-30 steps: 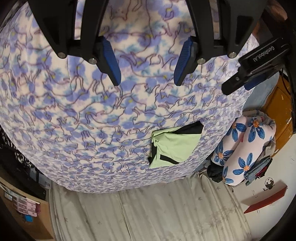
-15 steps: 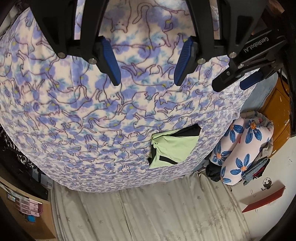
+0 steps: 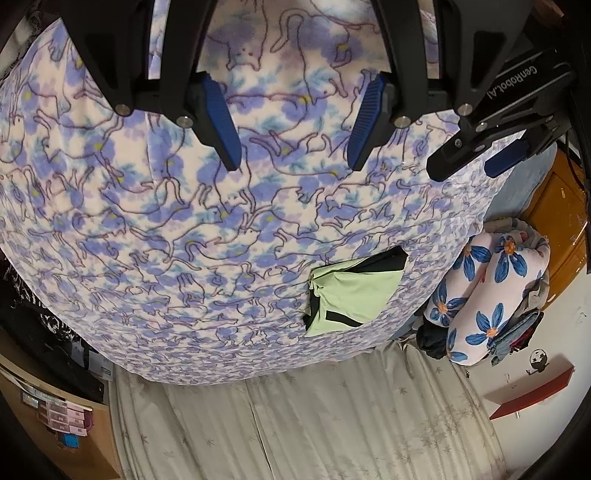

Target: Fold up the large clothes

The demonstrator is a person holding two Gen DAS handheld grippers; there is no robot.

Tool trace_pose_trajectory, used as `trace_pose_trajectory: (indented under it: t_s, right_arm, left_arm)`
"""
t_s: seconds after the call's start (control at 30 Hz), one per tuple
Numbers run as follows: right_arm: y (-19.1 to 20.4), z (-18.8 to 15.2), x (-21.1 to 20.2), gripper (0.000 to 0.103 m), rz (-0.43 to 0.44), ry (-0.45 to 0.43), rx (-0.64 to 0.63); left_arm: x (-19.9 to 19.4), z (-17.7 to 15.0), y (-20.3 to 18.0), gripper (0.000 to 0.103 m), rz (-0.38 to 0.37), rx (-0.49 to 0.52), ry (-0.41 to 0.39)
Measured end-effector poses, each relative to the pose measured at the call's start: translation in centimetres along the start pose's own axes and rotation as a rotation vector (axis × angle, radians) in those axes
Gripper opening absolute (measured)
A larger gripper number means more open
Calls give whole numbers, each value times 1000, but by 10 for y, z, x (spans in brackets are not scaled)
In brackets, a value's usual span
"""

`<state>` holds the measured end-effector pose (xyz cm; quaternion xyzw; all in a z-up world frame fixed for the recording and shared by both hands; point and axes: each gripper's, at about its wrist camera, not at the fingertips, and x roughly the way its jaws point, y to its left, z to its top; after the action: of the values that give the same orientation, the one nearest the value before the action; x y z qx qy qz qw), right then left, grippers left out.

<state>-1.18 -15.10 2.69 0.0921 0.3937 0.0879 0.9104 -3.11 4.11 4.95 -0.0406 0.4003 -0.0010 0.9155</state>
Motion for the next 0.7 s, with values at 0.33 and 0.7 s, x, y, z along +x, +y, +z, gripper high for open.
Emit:
trace_pose_trajectory:
  t_s: [0.33, 0.7]
  right_arm:
    - [-7, -1, 0, 60, -2, -2, 7]
    - [-12, -6, 1, 60, -13, -2, 18]
  left_arm:
    - [0, 2, 5, 96, 1, -3, 18]
    - [2, -3, 4, 96, 21, 17, 22]
